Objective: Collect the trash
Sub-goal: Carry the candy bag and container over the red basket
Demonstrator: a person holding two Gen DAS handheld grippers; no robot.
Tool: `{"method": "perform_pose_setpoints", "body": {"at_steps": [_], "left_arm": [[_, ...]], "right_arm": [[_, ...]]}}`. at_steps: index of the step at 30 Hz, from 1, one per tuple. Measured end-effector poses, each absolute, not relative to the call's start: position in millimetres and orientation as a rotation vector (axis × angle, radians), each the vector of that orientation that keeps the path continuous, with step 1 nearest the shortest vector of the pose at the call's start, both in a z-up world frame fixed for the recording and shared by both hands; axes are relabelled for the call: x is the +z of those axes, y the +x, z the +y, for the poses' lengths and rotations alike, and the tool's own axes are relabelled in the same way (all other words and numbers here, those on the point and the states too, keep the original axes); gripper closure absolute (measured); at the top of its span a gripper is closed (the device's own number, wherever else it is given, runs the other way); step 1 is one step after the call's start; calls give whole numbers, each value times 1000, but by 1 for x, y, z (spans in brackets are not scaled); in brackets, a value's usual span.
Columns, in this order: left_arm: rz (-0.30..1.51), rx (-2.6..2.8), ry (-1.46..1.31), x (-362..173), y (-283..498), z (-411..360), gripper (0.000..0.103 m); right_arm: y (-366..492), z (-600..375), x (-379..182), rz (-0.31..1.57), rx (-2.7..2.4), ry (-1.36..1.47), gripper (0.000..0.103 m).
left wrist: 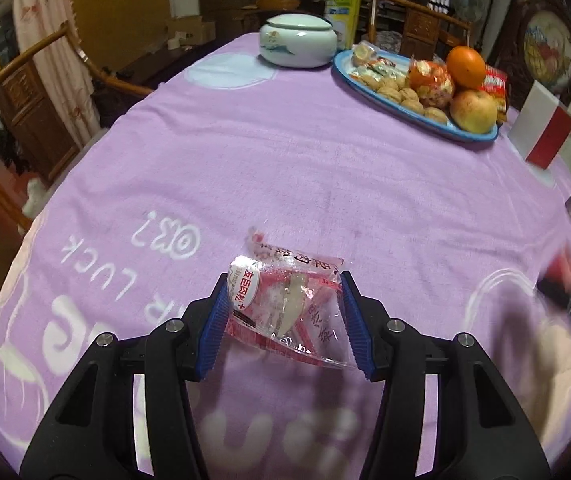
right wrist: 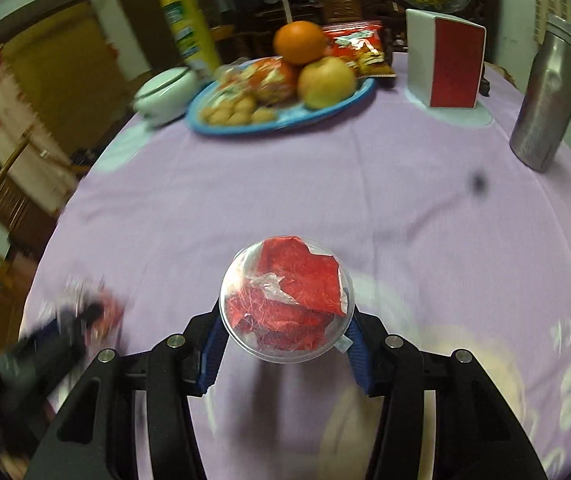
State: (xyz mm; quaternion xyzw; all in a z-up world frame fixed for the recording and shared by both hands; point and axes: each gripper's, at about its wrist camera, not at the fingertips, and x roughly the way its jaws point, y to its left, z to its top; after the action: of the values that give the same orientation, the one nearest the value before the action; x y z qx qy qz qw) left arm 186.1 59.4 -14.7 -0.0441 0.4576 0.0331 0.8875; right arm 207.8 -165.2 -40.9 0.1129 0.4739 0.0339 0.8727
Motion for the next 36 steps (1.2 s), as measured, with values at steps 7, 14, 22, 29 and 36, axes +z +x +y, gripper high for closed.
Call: {"method": "perform_pose_setpoints", "body": {"at_steps": [7, 14, 22, 29, 36], "left_arm": [[841, 122, -96, 28, 102, 91, 50], [777, 285, -138, 35, -12, 161, 50], [777, 538, -236, 24, -134, 258, 50], [862, 750, -302, -27, -203, 339, 48], [1021, 851, -462, -109, -235, 415, 48]], "right_arm": [[159, -127, -33, 987, 228, 205, 51], [108, -41, -19, 980, 480, 106, 51], [29, 89, 0, 959, 866, -19, 51], [-33, 207, -16, 983, 1106, -206, 51], [-70, 305, -74, 1130, 1222, -352, 51]]}}
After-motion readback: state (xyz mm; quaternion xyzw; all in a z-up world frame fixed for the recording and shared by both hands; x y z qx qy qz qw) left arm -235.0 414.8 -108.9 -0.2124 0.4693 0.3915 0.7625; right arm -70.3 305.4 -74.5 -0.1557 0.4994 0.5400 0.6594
